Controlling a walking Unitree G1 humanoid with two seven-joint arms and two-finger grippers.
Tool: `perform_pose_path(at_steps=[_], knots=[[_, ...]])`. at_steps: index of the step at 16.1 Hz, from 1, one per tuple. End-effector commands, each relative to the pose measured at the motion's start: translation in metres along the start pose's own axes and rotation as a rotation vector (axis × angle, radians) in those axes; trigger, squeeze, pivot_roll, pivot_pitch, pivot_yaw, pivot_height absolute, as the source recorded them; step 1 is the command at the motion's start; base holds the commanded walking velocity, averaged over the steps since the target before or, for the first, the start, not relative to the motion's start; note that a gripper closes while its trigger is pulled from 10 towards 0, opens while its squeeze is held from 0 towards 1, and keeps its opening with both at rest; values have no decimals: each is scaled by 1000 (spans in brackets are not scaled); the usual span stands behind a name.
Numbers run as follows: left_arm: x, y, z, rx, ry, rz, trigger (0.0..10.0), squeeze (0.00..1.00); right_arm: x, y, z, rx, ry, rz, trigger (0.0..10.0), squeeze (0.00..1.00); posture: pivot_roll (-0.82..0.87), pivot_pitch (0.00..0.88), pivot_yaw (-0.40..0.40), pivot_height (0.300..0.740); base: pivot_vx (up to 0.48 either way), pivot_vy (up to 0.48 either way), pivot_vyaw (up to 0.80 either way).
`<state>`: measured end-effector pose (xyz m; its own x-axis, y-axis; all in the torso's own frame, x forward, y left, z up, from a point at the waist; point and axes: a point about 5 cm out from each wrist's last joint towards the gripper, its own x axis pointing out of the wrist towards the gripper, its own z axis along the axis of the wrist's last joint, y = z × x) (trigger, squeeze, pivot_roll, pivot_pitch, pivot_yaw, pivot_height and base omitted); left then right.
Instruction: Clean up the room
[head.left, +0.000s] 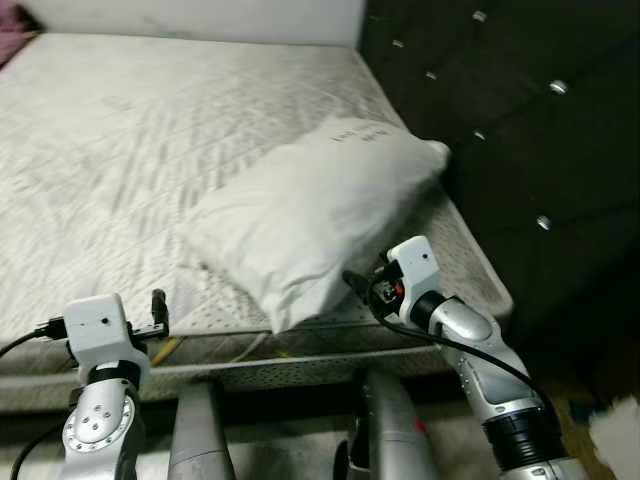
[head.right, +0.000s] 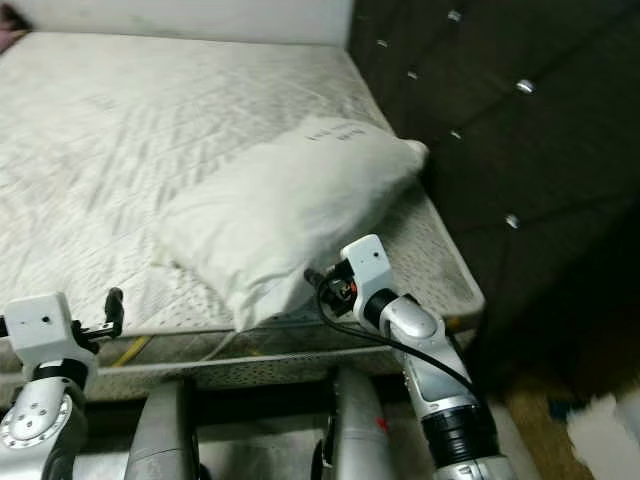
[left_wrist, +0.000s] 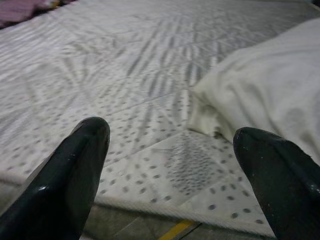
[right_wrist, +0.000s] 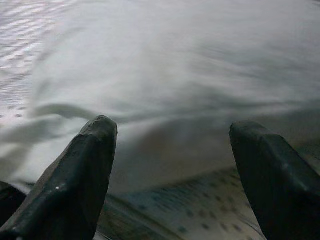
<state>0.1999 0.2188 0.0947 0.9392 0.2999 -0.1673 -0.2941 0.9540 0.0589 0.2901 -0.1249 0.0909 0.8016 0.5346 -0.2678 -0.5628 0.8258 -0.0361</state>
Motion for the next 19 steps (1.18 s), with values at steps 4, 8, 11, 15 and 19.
perform_pose_path(at_steps=[4, 8, 11, 15, 19], knots=[[-2, -2, 6, 5, -2, 2, 10000, 0, 4, 3, 1, -5, 35, 74, 10000, 0, -20, 19, -72, 557, 0, 0, -2], [1, -4, 7, 8, 10, -12, 10000, 0, 5, 5, -9, -19, 171, 148, 10000, 0, -21, 22, -65, 557, 0, 0, 0], [0, -4, 6, 12, 29, -13, 10000, 0, 3, 0, -14, 10, 274, 146, 10000, 0, -14, 24, -63, 557, 0, 0, 0], [0, -3, 3, 11, 59, -16, 10000, 0, -3, 6, -9, 66, 232, 189, 10000, 0, -12, 14, -58, 537, 0, 0, 0], [3, -5, 4, 8, 60, -30, 10000, 0, -7, 17, -16, 66, 286, 246, 10000, 0, -13, 9, -50, 507, 0, 0, 0]])
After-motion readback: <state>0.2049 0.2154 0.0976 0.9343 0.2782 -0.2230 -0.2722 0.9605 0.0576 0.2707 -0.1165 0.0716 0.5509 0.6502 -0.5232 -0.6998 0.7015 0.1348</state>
